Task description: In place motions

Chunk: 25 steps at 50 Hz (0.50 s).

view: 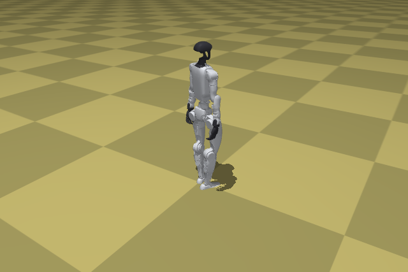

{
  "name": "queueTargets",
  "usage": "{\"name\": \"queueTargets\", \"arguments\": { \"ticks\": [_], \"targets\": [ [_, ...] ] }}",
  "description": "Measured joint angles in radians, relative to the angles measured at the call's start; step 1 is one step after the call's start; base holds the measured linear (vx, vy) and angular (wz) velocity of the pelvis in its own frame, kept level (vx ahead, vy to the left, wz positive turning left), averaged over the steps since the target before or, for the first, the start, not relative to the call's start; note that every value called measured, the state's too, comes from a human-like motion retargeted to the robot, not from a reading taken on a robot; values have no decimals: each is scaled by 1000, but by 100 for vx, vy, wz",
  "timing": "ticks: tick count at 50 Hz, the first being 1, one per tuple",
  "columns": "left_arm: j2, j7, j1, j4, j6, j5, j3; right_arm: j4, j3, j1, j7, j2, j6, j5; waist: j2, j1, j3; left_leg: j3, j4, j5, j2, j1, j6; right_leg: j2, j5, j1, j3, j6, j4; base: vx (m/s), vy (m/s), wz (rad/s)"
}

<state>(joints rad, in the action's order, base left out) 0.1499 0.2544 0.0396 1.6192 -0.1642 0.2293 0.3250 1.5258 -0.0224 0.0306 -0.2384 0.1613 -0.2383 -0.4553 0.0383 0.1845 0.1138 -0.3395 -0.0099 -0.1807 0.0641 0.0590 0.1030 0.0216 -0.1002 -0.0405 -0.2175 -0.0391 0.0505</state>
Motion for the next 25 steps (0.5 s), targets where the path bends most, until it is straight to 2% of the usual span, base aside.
{"name": "queueTargets", "arguments": {
  "ticks": [15, 25],
  "targets": [
    [10, -10, 30, -10, -4, 12, 7, 3, 10, 30, 2, 2, 2, 0, -53, -102, -18, 66, 1, 42, 28, 13, -9, -35, -62, 66, -167, -2, 1, 0, 7, 57],
    [-8, -14, 39, -11, 0, 8, 9, -15, 15, 25, 17, 1, 7, 7, -53, -71, -10, 174, -20, 52, 67, -4, 3, -42, -93, 98, -311, 9, 0, 2, 4, 70]
  ]
}}
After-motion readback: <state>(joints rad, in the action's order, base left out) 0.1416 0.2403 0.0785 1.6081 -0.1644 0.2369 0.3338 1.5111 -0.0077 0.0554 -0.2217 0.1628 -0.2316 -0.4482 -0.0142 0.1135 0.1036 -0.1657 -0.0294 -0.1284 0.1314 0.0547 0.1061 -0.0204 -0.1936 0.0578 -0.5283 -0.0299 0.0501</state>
